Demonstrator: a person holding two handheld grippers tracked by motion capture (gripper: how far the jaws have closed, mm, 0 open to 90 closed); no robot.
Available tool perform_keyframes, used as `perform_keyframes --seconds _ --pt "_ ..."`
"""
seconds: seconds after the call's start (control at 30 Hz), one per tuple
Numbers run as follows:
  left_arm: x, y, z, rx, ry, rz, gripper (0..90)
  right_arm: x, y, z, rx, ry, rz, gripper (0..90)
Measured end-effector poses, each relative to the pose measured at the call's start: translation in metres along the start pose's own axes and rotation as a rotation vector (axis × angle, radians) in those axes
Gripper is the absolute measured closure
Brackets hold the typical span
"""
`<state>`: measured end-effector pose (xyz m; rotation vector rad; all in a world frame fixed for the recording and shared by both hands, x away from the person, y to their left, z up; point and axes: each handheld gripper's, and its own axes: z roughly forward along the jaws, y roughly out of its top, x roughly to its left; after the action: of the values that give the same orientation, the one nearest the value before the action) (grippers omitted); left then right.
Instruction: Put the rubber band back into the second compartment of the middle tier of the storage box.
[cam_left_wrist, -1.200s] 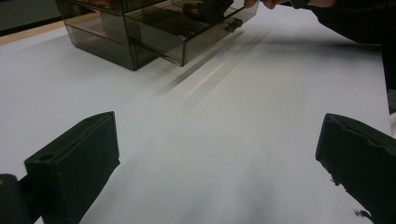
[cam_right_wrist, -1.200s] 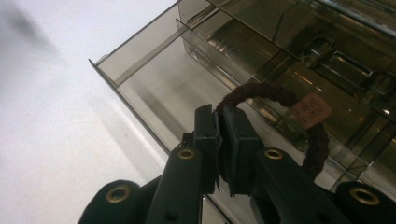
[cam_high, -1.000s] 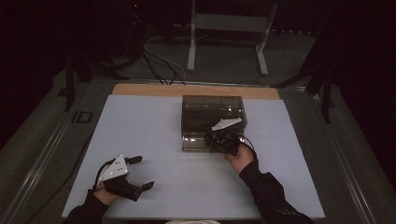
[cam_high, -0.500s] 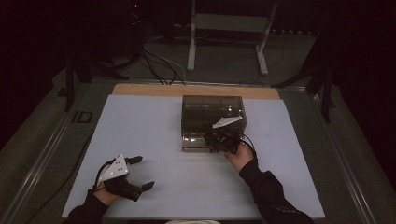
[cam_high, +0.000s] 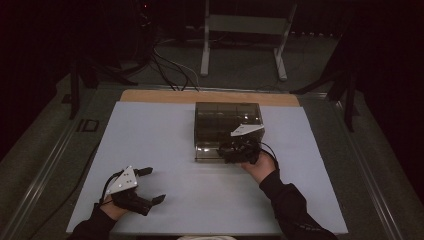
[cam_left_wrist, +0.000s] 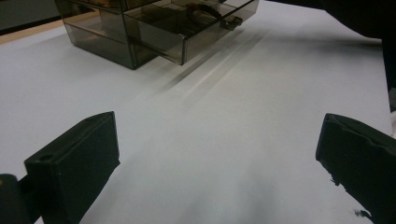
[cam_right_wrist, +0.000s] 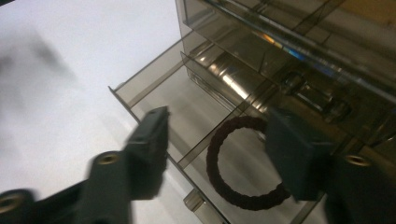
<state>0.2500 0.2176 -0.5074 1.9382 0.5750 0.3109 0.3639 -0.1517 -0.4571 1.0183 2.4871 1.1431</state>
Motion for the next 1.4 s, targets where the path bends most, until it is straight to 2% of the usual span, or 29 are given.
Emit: perform_keyframes --seconds 0.03,0.13,0.2,0.33,0.47,0.5,0.53,0.57,0.77,0.93,1.03,1.1,1.17,1.4 --pt "0.0 0.0 0.0 -0.001 0.0 -0.001 0.8 0.002 0.001 -0.004 -0.001 0.013 -0.004 29.5" --pt "0.0 0.0 0.0 -0.001 0.0 -0.002 0.8 0.005 0.001 -0.01 -0.005 0.043 -0.016 21.9" --pt "0.0 0.0 0.0 0.0 -0.001 0.0 0.9 0.007 0.0 -0.015 -0.02 0.055 -0.017 20.6" --pt "0.0 0.0 0.0 -0.001 0.0 -0.001 0.9 0.009 -0.001 -0.023 -0.042 0.03 -0.037 16.2" --pt "0.0 0.0 0.0 -0.003 0.0 -0.003 0.8 0.009 -0.004 -0.034 -0.063 0.005 -0.03 9.1" --pt "0.0 0.0 0.0 -0.003 0.0 -0.003 0.8 0.009 -0.005 -0.037 -0.07 -0.015 -0.033 8.6" --pt "0.0 0.0 0.0 -0.003 0.0 -0.003 0.8 0.009 -0.005 -0.037 -0.07 -0.015 -0.033 8.6" --pt "0.0 0.0 0.0 0.0 -0.001 -0.001 0.8 0.008 -0.008 -0.041 -0.069 -0.034 -0.03 1.7" --pt "0.0 0.0 0.0 0.0 -0.001 -0.003 0.8 0.007 -0.017 -0.046 -0.047 -0.082 -0.01 1.8" --pt "0.0 0.0 0.0 0.0 -0.001 -0.001 0.8 0.004 -0.029 -0.048 -0.033 -0.088 0.025 3.4" --pt "0.0 0.0 0.0 0.001 0.0 -0.001 0.8 0.004 -0.034 -0.048 -0.028 -0.092 0.029 3.4" --pt "0.0 0.0 0.0 0.0 0.0 -0.002 0.8 0.007 -0.04 -0.048 -0.027 -0.117 0.025 3.4" --pt "0.0 0.0 0.0 0.0 0.001 -0.002 0.8 0.011 -0.046 -0.047 -0.036 -0.163 0.016 3.4" --pt "0.0 0.0 0.0 -0.001 0.002 0.0 0.8 0.019 -0.062 -0.043 -0.039 -0.147 0.058 3.4"
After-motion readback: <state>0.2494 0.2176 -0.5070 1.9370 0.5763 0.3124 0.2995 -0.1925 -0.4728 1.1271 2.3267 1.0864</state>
